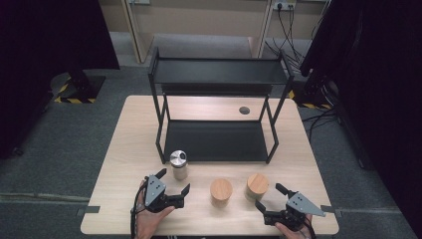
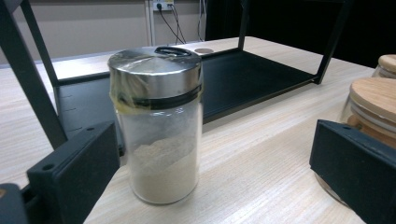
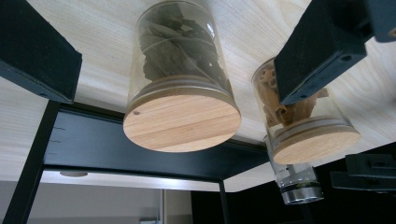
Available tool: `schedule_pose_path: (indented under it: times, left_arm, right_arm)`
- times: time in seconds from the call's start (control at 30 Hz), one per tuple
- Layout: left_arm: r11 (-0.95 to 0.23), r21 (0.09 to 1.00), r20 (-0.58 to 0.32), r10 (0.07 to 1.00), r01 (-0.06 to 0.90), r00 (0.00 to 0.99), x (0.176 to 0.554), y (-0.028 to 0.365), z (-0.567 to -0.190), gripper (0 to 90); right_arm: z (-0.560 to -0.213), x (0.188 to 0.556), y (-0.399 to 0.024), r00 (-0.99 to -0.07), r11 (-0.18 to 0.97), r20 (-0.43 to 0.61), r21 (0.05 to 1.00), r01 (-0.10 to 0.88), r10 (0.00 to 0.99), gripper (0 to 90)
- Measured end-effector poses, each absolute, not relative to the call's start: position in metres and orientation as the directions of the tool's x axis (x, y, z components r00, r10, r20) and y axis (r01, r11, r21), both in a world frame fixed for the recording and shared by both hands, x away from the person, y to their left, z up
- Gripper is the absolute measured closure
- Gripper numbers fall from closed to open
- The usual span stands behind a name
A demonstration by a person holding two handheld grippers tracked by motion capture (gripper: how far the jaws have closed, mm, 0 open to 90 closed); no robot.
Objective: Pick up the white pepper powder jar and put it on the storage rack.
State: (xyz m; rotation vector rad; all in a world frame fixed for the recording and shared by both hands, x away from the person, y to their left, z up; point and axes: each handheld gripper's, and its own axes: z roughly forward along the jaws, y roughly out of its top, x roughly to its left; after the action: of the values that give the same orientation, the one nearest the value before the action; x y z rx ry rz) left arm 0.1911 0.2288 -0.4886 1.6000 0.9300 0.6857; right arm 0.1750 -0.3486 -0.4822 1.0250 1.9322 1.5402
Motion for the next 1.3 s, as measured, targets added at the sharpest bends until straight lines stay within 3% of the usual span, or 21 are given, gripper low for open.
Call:
schedule_pose_path:
  times: [1.3]
  left_arm:
    - [-0.091, 0.965, -0.039, 0.877, 0.245, 0.479, 0.209, 0.219, -0.485, 1.7]
  right_arm:
    - [-0.485, 0.177, -0.352, -0.597, 0.062, 0.124, 0.958, 0.281, 0.792, 1.2]
